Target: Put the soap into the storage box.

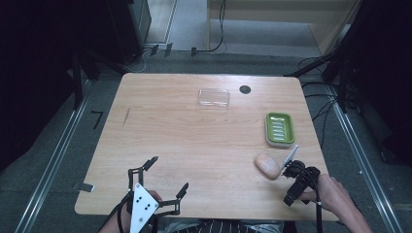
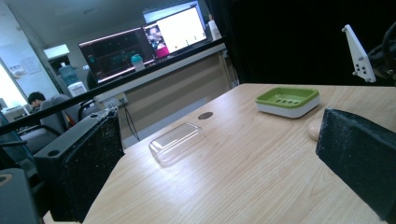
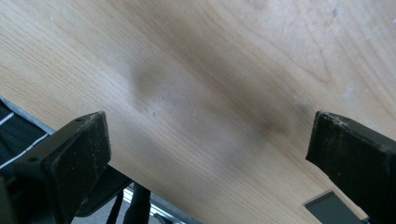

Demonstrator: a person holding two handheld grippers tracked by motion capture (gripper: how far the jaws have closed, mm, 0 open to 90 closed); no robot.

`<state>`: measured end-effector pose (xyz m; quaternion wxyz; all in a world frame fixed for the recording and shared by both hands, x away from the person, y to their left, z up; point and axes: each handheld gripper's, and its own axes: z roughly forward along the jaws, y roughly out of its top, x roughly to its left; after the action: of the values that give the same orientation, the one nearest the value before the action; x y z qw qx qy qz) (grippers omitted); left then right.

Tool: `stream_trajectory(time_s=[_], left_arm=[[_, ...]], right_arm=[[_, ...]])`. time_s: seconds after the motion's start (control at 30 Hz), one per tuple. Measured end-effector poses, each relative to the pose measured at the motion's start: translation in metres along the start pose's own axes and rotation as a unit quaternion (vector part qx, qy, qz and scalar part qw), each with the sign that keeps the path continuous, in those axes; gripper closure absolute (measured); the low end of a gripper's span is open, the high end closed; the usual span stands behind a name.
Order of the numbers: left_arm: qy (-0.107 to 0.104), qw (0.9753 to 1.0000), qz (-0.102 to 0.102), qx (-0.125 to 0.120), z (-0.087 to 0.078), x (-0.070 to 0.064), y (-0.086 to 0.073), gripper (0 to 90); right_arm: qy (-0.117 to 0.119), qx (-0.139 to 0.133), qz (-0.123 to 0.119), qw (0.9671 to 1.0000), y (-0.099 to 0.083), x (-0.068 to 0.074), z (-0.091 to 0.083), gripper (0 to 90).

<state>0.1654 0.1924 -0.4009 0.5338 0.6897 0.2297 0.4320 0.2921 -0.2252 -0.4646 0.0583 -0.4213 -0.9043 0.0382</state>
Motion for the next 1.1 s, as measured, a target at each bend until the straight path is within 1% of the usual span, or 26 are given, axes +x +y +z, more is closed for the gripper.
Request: stream_trajectory(time_s=[0.03,0.13,0.17,0.23,0.3,0.33,0.4,0.43,0.47,0.5,0.57,0.6,0.63,0.7,0.73,0.83,0.9,1.1], left_arm=[[0.000,1.0000,0.000,0.000,0.000,0.000,0.000,1.1],[0.003,1.0000,-0.002,0.000,-0.001,0.000,0.000,1.1],[0.003,1.0000,-0.002,0.000,-0.001,0.001,0.000,1.1],[0.004,1.0000,-0.005,-0.002,-0.001,0.000,0.000,1.1],[-0.003,1.0000,0.002,-0.001,0.001,-0.001,0.001,1.1],[-0.004,1.0000,0.003,0.000,0.001,-0.001,0.000,1.1],[-0.003,1.0000,0.003,0.000,0.001,0.000,0.000,1.1],[-0.001,1.0000,-0.001,-0.001,0.001,0.000,0.000,1.1],[-0.001,1.0000,-0.004,-0.002,0.002,0.000,0.000,1.1],[-0.001,1.0000,-0.004,-0.002,0.002,0.000,0.000,1.1],[-0.004,1.0000,-0.001,0.000,0.002,0.000,0.000,1.1],[-0.005,1.0000,0.001,0.000,0.003,0.000,0.000,1.1],[-0.004,1.0000,-0.001,0.000,0.003,0.000,0.000,1.1],[-0.003,1.0000,-0.004,-0.002,0.003,0.000,0.000,1.1],[-0.003,1.0000,-0.003,-0.002,0.003,0.000,0.000,1.1],[-0.004,1.0000,0.000,0.000,0.003,0.000,0.000,1.1],[-0.004,1.0000,-0.002,-0.001,0.003,0.000,0.000,1.1],[-0.003,1.0000,-0.003,-0.001,0.003,0.000,0.000,1.1]], right_arm=[[-0.003,0.001,-0.004,1.0000,0.001,0.000,-0.001,0.0],[-0.005,-0.002,-0.003,1.0000,0.002,0.001,-0.003,0.0],[-0.006,-0.004,-0.008,0.9999,0.004,0.001,-0.005,0.0],[-0.008,-0.012,-0.007,0.9999,0.006,0.002,-0.009,0.0],[-0.009,-0.011,-0.008,0.9999,0.007,0.003,-0.010,0.0],[-0.010,-0.015,-0.011,0.9998,0.009,0.004,-0.013,0.0],[-0.011,-0.016,-0.016,0.9997,0.012,0.006,-0.015,0.0],[-0.011,-0.016,-0.016,0.9997,0.012,0.006,-0.015,0.0],[-0.009,-0.016,-0.015,0.9997,0.016,0.007,-0.018,0.0],[-0.009,-0.016,-0.015,0.9997,0.016,0.007,-0.018,0.0],[-0.009,-0.021,-0.019,0.9995,0.022,0.007,-0.019,0.0],[-0.009,-0.021,-0.019,0.9995,0.022,0.007,-0.019,0.0],[-0.012,-0.021,-0.020,0.9995,0.025,0.008,-0.021,0.0],[-0.013,-0.021,-0.020,0.9995,0.026,0.008,-0.022,0.0],[-0.012,-0.023,-0.023,0.9994,0.028,0.008,-0.022,0.0],[-0.014,-0.023,-0.026,0.9993,0.033,0.009,-0.024,0.0],[-0.015,-0.021,-0.026,0.9993,0.036,0.010,-0.025,0.0],[-0.013,-0.026,-0.038,0.9989,0.049,0.013,-0.027,0.0]])
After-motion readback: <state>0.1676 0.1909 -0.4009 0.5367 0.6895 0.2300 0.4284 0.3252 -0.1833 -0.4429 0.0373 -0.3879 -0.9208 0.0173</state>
